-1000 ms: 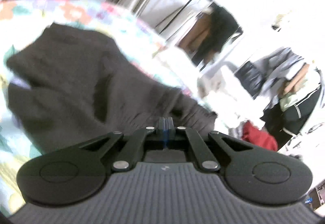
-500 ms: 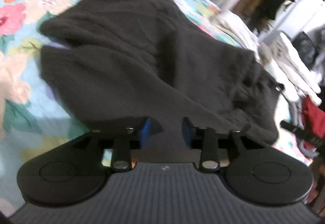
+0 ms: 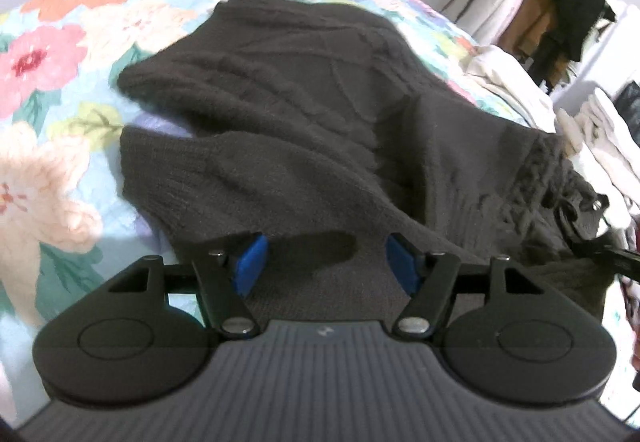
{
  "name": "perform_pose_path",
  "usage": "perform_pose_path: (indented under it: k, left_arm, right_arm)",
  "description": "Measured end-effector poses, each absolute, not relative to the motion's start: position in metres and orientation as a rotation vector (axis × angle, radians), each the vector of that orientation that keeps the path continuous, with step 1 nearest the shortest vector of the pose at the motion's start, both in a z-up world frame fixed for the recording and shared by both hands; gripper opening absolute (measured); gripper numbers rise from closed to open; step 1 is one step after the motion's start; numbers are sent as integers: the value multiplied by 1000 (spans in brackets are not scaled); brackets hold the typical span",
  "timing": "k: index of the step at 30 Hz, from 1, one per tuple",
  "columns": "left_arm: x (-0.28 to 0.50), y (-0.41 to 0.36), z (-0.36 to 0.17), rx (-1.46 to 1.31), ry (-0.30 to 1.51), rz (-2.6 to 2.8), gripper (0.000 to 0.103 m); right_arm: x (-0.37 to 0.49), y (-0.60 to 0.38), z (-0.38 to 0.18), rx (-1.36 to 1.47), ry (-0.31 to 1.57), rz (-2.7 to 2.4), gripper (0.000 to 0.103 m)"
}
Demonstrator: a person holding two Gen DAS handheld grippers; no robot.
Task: Fold clothes
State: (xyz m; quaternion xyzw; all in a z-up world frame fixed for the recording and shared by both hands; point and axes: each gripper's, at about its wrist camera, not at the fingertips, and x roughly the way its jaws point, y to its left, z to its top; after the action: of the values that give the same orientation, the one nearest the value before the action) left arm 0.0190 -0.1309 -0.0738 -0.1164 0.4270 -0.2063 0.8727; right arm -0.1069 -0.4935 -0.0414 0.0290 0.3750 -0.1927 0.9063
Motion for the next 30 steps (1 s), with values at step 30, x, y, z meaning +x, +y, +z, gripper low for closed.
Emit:
perform_pose_path:
  k: [30]
  left_arm:
    - [17, -130, -73, -230, 945, -470, 77]
  right_arm:
    - [-220, -506, -52, 73, 799, -741, 38]
